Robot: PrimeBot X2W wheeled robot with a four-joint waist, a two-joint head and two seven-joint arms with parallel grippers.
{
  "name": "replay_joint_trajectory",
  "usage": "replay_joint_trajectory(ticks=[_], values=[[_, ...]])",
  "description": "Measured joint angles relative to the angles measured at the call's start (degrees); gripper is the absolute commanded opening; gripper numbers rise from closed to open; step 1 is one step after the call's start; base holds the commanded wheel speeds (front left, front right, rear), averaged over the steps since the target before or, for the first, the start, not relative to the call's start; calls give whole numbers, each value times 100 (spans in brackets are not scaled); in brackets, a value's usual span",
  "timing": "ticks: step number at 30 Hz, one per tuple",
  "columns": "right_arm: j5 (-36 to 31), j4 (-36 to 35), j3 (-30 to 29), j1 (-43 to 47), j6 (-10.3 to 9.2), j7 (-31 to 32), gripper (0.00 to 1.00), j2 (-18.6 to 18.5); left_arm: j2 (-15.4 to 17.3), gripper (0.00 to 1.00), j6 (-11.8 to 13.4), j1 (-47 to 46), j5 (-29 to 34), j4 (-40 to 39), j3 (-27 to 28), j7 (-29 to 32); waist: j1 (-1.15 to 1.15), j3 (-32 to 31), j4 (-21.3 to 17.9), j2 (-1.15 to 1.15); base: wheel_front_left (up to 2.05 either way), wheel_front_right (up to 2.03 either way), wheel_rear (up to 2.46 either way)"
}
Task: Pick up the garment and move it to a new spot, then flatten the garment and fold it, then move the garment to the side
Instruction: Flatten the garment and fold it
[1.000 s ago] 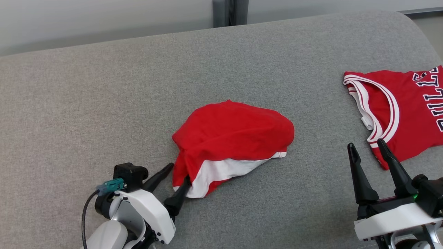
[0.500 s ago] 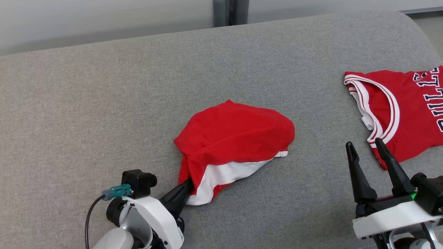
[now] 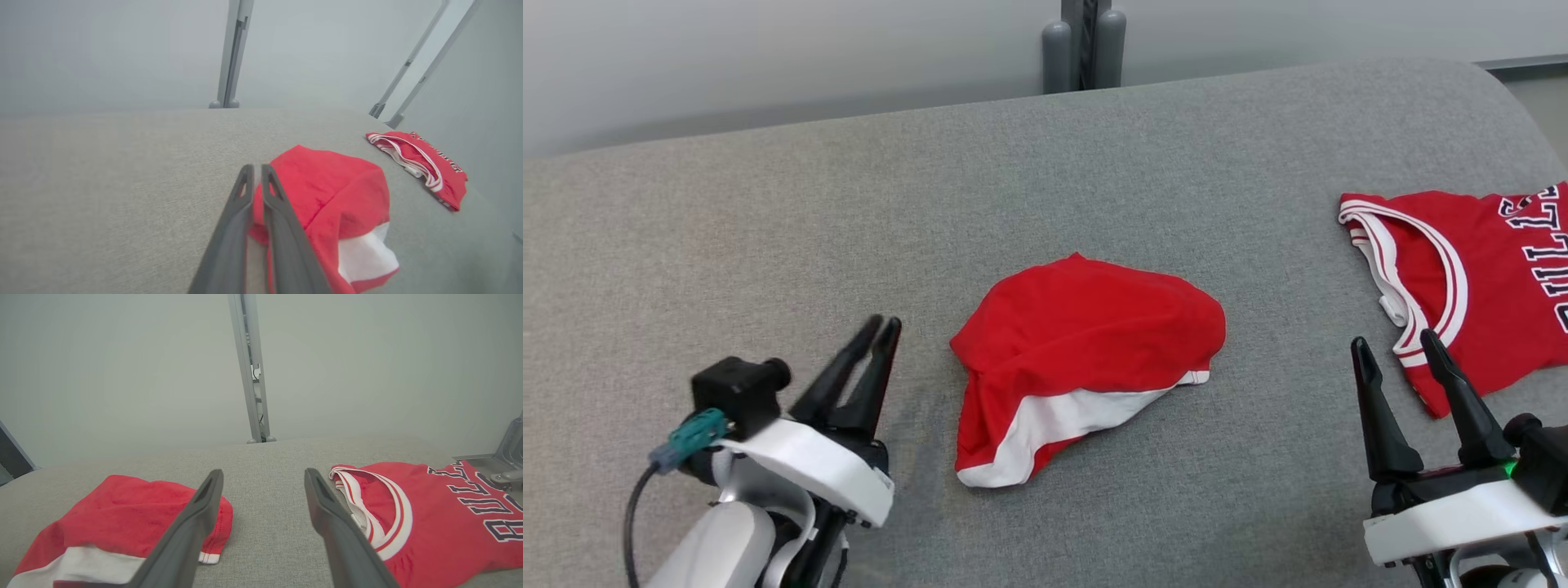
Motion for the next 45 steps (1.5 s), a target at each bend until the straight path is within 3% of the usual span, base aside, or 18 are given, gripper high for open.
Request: replay_joint_trajectory(ticks=[7,14,27,45], values=[[-161,-48,-5,62,0,13,100,-1,119,100,802,435,121,-544,821,-843,0,-235,175,0,0,0,0],[-277,-98,-18,261,0,140,100,-40,341,100,1067,1235,276,-750,1144,-1087,0,-506,326,0,0,0,0],[-323,-346,-134,695,0,397,100,-76,405,100,1270,1859,424,-912,988,-1034,0,-955,481,0,0,0,0],[-312,-491,-145,714,0,469,100,-59,392,100,1285,1746,291,-979,977,-887,0,-847,508,0,0,0,0]])
